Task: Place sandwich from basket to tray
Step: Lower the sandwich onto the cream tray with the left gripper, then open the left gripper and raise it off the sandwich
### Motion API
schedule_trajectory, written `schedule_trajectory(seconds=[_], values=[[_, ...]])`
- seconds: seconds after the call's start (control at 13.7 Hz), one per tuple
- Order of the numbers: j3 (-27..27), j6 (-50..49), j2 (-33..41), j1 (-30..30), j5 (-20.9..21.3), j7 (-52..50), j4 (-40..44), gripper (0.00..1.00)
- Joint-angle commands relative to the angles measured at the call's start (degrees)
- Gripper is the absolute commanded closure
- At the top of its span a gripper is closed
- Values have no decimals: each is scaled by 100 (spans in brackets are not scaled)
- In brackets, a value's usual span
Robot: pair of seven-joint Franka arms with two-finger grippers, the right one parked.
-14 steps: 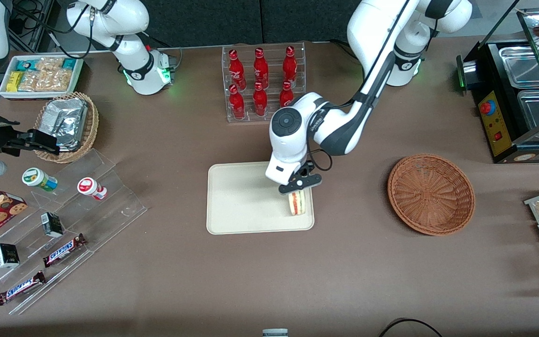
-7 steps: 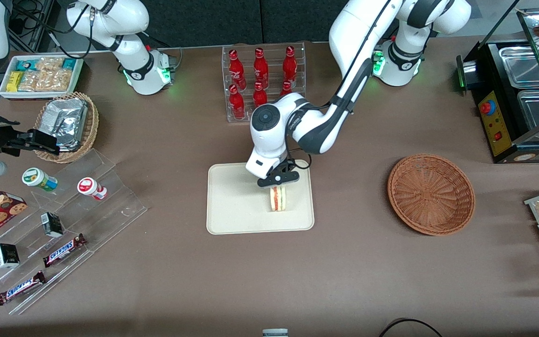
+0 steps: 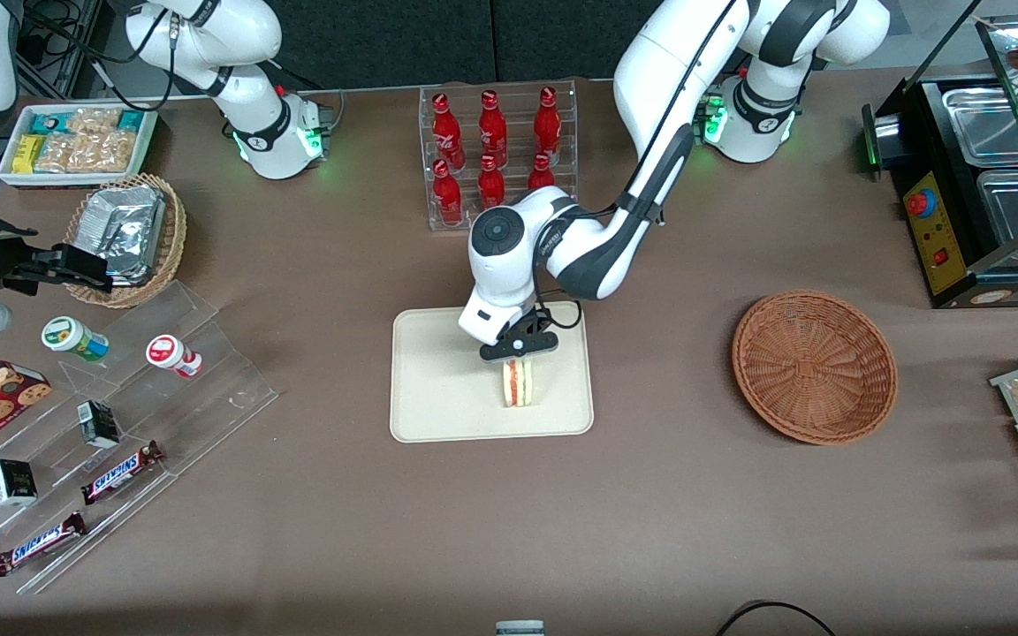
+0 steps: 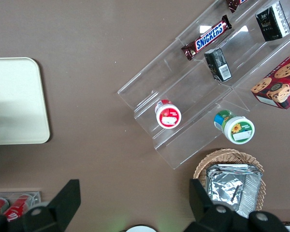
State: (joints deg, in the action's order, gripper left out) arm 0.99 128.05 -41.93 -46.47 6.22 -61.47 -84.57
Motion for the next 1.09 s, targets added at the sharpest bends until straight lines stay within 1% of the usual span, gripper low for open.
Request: schedule_trajectory(seconds=[0.0,0.07,0.29,0.51,0.73,0.88,1.02], values=[[-64,-26,-78,-64,64,21,187,14],[-64,-35,-70,-64,72,4,187,1],[-81,-209,53,-46,55,-14,292,1],[-116,-947,517,59,46,-49,512,0],[-108,-1193,1203,629,-15,-58,521,0],[-108,-1816,1581,884,-7,-23,582,0],[-108,-2448,1758,1191,2,12,775,0]])
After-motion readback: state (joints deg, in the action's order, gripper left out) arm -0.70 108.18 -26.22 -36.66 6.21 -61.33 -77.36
